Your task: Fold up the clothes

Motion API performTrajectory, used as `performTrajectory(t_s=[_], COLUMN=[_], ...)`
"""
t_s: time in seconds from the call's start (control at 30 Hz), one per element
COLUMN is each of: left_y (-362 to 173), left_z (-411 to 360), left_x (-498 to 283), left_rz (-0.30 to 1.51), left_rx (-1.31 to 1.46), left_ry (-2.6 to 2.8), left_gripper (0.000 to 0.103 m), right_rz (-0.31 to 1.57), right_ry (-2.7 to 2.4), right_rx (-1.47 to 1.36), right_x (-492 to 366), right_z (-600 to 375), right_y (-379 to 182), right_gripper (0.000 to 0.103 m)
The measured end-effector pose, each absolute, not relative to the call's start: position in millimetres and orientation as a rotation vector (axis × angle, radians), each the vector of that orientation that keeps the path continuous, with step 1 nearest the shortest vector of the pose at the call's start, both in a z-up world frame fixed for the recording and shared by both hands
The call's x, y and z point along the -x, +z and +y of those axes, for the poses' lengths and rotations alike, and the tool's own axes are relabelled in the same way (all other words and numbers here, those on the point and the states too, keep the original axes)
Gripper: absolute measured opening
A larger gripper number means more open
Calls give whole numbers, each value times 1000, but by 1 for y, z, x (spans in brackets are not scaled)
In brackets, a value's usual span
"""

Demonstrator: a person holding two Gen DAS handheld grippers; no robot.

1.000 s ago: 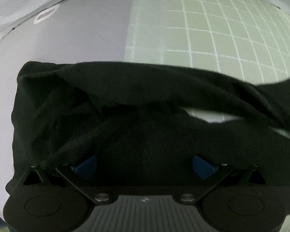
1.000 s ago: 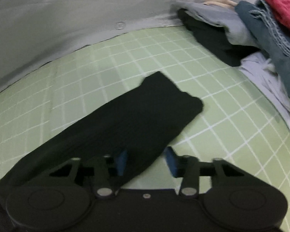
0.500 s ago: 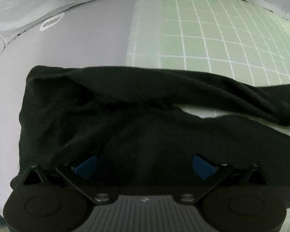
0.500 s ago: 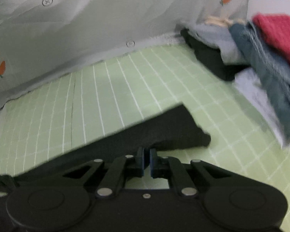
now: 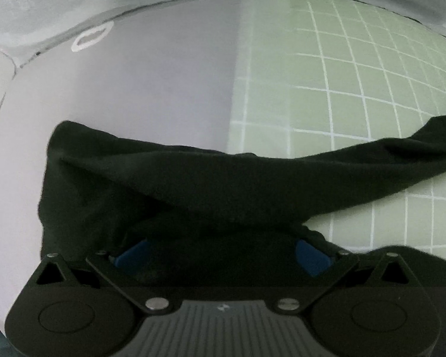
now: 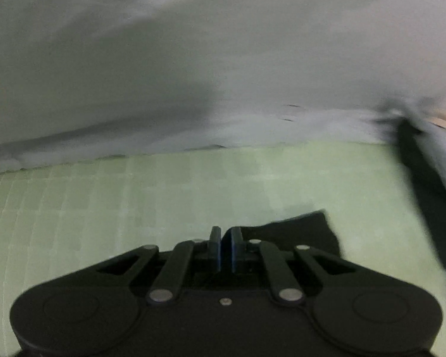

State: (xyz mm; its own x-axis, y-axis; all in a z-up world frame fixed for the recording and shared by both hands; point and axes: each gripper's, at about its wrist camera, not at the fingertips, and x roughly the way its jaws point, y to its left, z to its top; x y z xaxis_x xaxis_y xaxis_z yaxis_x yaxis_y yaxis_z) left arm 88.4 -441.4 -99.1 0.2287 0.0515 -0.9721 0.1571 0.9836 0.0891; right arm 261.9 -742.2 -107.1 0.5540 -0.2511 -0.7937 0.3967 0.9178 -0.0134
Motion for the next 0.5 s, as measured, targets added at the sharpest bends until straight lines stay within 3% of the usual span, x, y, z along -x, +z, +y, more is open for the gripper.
performTrajectory(t_s=[0.1,0.23,0.3,0.5], left_y=[-106,-113,-122,-141], left_z=[-437,-432,-424,-406], left_x=[-103,-116,-131,-161], left_rz=[1346,1353,1358,1378], left_rx=[-177,-163,-148,-109], left_ry=[-84,-93,-100,-112], left_gripper=[103,103,103,103], right_rz=[830,737,707,727], right_ry=[-320,-387,-453,-580], right_rx=[-267,-340,-377,-458], right_x=[-267,-227,-200,-156], right_z=[-743,-757,-770,-811], right_y=[-110,-106,-106,-125], right_gripper=[41,44,51,50])
